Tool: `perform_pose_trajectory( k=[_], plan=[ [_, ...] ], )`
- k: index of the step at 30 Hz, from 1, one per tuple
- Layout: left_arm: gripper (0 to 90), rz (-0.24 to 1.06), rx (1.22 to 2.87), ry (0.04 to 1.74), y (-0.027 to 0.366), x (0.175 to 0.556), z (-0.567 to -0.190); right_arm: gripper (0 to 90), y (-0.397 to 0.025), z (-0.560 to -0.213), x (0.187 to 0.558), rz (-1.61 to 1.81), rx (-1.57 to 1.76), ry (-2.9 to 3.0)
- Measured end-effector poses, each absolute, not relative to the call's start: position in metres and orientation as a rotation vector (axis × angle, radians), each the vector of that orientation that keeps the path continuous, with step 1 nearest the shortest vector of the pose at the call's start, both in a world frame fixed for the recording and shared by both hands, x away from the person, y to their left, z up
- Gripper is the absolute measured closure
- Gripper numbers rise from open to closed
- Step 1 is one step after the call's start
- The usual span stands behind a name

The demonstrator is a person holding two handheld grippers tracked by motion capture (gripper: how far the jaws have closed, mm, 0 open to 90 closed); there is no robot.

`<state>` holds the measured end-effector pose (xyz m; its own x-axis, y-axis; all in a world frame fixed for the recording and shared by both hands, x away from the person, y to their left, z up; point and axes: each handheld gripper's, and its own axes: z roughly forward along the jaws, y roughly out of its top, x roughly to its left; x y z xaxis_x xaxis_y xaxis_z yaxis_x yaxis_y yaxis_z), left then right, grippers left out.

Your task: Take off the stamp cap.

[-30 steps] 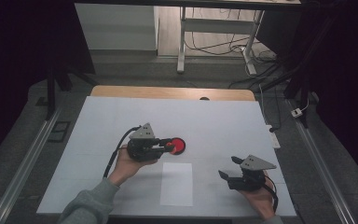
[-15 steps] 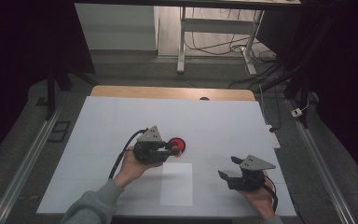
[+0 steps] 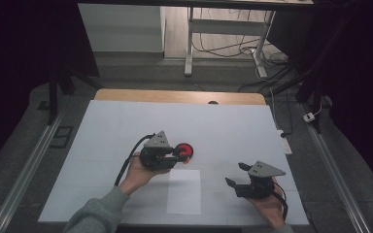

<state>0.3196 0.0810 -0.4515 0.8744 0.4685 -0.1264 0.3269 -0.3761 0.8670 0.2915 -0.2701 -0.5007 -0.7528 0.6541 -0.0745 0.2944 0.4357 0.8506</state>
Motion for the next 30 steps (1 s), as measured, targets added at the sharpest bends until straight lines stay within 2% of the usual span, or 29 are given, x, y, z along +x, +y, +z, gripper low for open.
perform_pose_trajectory(
  k=[30],
  plan=[
    [71.9, 0.146, 2.015, 0.597, 0.079, 0.321, -0.459, 25.6, -0.217, -0.498, 0.296, 1.317, 0.686, 2.379]
  ],
)
